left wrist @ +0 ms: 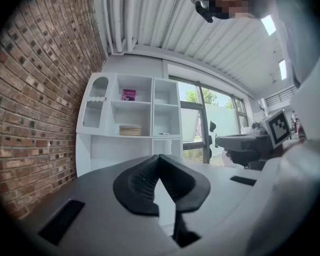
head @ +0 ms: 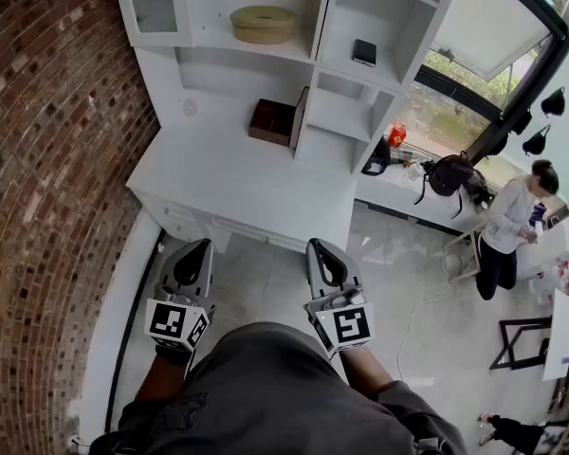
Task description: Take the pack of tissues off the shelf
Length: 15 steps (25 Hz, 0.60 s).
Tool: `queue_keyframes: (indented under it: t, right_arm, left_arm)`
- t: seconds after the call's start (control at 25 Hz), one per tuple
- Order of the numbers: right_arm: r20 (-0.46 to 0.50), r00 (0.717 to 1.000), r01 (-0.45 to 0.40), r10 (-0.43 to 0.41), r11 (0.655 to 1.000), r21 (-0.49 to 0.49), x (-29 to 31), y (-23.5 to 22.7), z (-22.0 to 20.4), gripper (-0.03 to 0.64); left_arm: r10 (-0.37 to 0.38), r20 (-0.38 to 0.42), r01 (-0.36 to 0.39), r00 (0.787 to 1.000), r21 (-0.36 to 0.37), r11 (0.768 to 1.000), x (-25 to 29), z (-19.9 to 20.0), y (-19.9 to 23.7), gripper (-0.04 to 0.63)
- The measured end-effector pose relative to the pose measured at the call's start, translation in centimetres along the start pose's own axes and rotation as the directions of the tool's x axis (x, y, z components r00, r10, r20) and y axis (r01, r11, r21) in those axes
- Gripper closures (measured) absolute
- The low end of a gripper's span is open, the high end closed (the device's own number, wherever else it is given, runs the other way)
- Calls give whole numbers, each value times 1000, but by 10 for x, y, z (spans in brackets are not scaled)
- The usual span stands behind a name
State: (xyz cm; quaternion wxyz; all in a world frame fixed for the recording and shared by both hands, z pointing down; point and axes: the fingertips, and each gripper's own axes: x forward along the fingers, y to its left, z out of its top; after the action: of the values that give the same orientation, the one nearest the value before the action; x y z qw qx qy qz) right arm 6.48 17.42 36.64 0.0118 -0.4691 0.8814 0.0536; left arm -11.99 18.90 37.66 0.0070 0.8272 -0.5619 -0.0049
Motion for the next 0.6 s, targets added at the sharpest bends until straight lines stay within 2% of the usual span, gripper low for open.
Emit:
queue_keyframes:
  t: [0.2,0.4,0.56,0.6]
  right_arm:
    - [-34,999,-20,19,999,-37,1,0,-2,617]
    - [-40,999,-28,27,999,-29,3,-1,-4,617]
    - [-9,999,-53,53,999,5,0,-2,0,615]
    - [-4,998,-66,67,998,7,-1,0,1,600]
  left_arm:
    - [1,-3,-1,1000,0,1000,2,-6,0,595]
    - [3,-8,-3,1000,-8,1000,2,-7,-1,595]
    - [-27,-1,27,1000,-20,999,3,-5,-9,594]
    - [-46,-3,46,999,-22,999,3,-5,-12,556]
